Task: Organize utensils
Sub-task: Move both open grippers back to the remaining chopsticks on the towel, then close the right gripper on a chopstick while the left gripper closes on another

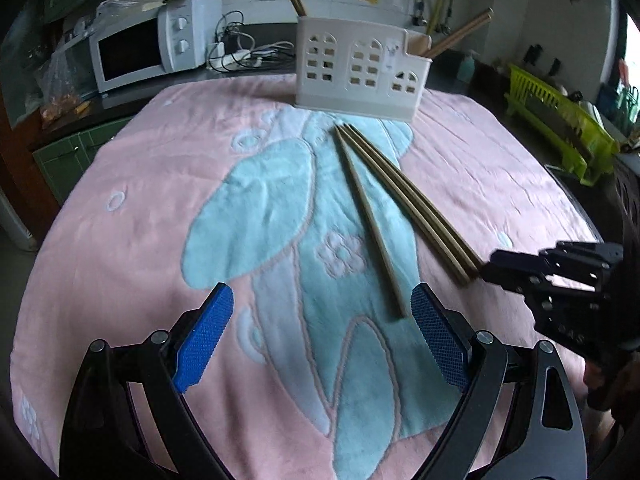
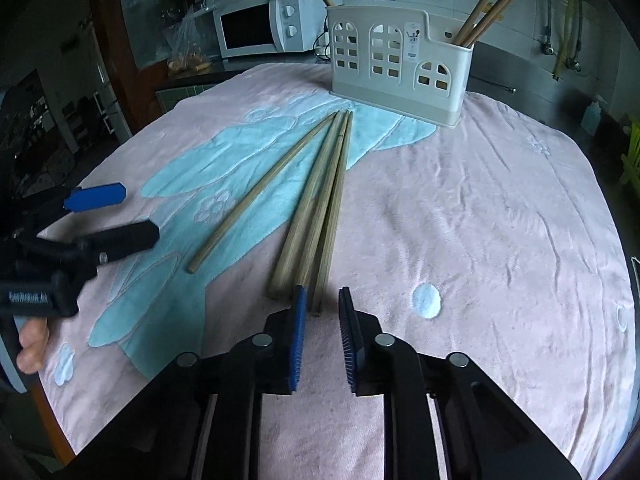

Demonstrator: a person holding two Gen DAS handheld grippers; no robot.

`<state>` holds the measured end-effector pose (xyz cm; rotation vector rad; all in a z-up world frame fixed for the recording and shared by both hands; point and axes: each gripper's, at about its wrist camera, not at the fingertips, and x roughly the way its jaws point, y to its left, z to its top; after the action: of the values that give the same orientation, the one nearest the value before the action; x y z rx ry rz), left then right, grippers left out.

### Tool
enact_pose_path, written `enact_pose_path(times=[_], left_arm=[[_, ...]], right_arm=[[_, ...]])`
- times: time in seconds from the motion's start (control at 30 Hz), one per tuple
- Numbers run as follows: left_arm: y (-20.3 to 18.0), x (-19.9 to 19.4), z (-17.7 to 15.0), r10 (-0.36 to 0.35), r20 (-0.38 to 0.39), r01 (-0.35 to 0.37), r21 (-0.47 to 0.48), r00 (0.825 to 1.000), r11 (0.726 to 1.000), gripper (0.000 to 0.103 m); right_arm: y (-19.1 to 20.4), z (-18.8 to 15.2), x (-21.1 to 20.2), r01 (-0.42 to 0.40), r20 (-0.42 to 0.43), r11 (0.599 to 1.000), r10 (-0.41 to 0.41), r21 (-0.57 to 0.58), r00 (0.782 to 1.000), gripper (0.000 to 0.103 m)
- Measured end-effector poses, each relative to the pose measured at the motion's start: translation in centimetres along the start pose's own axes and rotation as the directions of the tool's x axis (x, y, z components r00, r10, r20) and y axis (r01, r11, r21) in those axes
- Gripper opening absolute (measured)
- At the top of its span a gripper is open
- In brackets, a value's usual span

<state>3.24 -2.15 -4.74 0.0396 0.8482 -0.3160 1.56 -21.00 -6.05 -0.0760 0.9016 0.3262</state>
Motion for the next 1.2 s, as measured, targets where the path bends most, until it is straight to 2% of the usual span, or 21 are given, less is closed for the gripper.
enact_pose_path(times=[0.33,0.57,0.83,1.03,1.2], left_arm=[[-1.5,1.2,-0.7,-0.019,-0.040,0.020,0.019,0.999,1.000,0.088],[-1.9,2.1,-0.7,-0.039,-0.063,0.039,0.010,0.997,0.999,0.078],[-2.8,2.5,-0.2,-0.043,-0.059,0.043,0.006,0.997,0.999,0.073],[-3.5,3.7,0.4,-0.022,-0.061,0.021,-0.015,0.998,1.000,0.060],[-4.0,4.2,0.7,0.039,-0.036,-0.040,-0.023,0.999,0.999,0.040]], right_arm=[[-0.5,0.4,0.7,0.000,-0.011,1.000,0.000,0.010,1.000,0.010],[-0.6,1.1,1.4,-0.002,-0.009,1.000,0.002,0.007,1.000,0.009],[-1.5,1.2,1.2,0.026,-0.005,1.000,-0.025,0.016,1.000,0.007],[-2.9,0.8,0.8,0.043,-0.001,0.998,-0.043,0.048,0.999,0.007],[-3.4,0.6,0.7,0.042,0.003,0.997,-0.042,0.059,0.999,0.007]])
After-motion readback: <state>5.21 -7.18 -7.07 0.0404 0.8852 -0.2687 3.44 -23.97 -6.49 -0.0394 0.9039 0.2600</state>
